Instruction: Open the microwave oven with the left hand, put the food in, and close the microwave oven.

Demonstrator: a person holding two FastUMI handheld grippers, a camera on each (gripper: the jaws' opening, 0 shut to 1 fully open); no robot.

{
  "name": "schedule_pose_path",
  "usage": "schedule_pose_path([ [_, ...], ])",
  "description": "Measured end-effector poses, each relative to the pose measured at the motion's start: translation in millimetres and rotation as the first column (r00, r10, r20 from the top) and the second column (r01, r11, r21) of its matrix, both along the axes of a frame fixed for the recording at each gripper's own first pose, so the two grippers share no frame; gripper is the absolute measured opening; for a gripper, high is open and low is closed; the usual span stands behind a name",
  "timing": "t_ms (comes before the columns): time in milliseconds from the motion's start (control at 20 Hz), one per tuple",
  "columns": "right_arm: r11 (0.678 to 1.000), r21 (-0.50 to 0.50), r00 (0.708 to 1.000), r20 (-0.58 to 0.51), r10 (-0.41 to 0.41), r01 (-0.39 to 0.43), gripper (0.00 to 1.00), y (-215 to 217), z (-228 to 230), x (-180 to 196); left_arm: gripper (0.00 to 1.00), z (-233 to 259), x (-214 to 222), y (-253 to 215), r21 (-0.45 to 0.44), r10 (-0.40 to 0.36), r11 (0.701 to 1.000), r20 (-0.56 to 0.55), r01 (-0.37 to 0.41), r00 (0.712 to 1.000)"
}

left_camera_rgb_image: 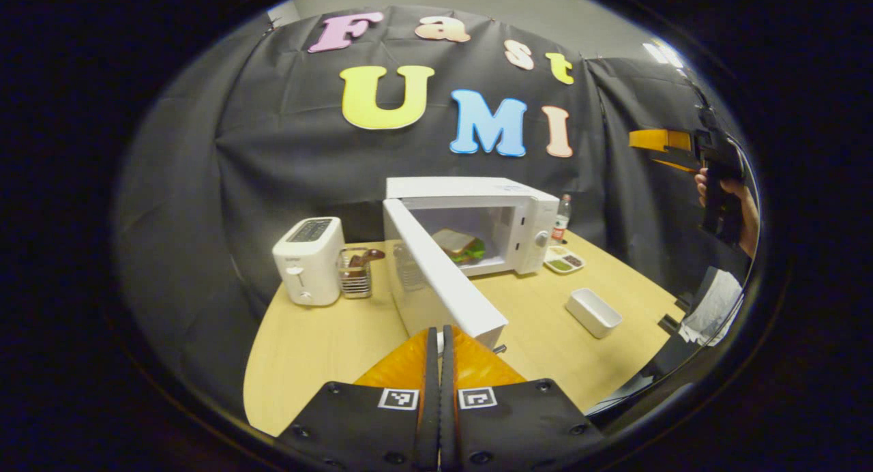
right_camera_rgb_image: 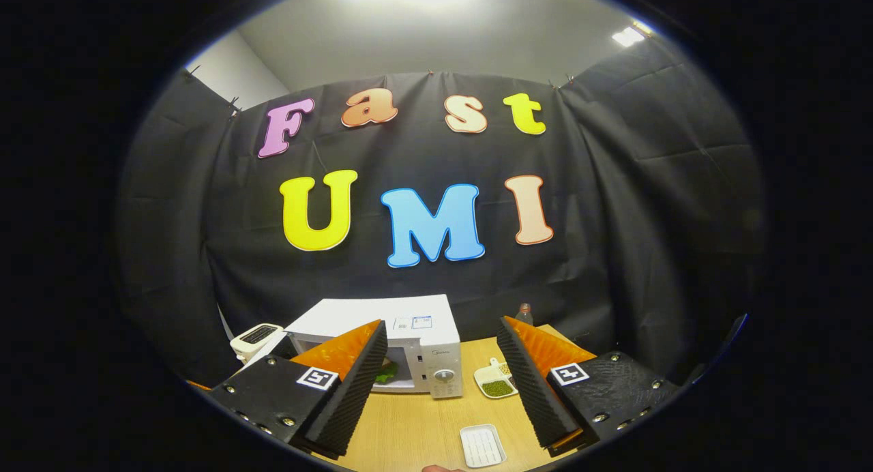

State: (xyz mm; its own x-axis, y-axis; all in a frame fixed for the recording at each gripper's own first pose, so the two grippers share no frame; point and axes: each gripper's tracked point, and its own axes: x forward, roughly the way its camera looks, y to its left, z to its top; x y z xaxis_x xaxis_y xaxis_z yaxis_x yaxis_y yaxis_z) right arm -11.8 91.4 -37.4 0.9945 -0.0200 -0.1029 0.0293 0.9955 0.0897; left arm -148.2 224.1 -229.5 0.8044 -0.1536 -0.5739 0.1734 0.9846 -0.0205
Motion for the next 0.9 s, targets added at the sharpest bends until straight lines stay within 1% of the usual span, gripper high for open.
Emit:
schedule_pose_path([
  [200,0.999,0.018,0.999,0.011,-0.035,0.035,0.97,-12.1,3.4,0.2,0.07,-4.1,22.3,-52.1,-0.056,-0.089,0.994,0.001,0.089,0.996],
  [300,0.999,0.020,0.999,0.016,-0.030,0.029,0.97,-16.3,4.8,5.7,0.09,-5.1,33.6,-75.3,-0.067,-0.133,0.989,0.000,0.133,0.991],
  [400,1.000,0.018,1.000,0.022,-0.011,0.011,0.97,-20.6,7.2,8.5,0.06,-4.1,46.0,-92.9,-0.058,-0.159,0.985,0.007,0.159,0.987],
  [550,1.000,0.007,0.999,0.030,0.025,-0.026,0.97,-29.8,8.0,17.2,0.06,-6.3,65.0,-113.8,-0.055,-0.164,0.985,0.010,0.164,0.986],
  [600,0.999,0.000,0.999,0.035,0.039,-0.039,0.97,-32.6,9.5,21.9,0.07,-7.7,72.0,-119.8,-0.054,-0.159,0.986,0.010,0.159,0.987],
  [750,0.996,-0.004,0.995,0.045,0.086,-0.086,0.97,-40.6,15.5,38.2,0.06,-17.6,90.8,-136.6,-0.042,-0.136,0.990,0.000,0.136,0.991],
  [900,0.990,0.006,0.989,0.042,0.141,-0.142,0.97,-47.4,12.9,60.4,0.07,-22.2,114.6,-150.4,-0.018,-0.108,0.994,0.001,0.108,0.994],
])
